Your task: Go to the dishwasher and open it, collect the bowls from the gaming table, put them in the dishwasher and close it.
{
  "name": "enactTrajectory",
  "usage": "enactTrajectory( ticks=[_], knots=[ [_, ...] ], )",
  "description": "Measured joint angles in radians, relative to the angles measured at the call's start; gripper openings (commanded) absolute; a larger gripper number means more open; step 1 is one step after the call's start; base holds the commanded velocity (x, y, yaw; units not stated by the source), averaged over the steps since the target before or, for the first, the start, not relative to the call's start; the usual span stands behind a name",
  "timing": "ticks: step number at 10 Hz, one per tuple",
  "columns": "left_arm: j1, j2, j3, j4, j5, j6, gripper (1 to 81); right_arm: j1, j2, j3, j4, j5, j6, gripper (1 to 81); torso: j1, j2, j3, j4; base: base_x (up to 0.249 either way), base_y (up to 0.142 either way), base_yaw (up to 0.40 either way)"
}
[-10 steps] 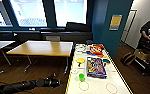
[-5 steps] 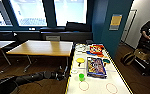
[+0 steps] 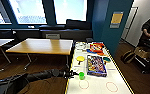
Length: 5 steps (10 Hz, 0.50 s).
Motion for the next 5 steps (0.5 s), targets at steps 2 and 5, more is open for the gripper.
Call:
enactTrajectory(
  ticks=[2,5],
  knots=[
    [-0.014,0.036,-0.018,0.000,0.003,0.000,81.1,0.001,0.000,0.000,-0.001,0.002,0.000,1.0,0.000,0.000,0.000,0.000,0.000,0.000,0.000],
    [-0.018,0.144,-0.070,0.001,0.003,0.000,81.1,0.001,0.000,0.002,-0.002,0.001,0.000,1.0,0.000,0.000,0.000,0.000,0.000,0.000,0.000]
  ],
)
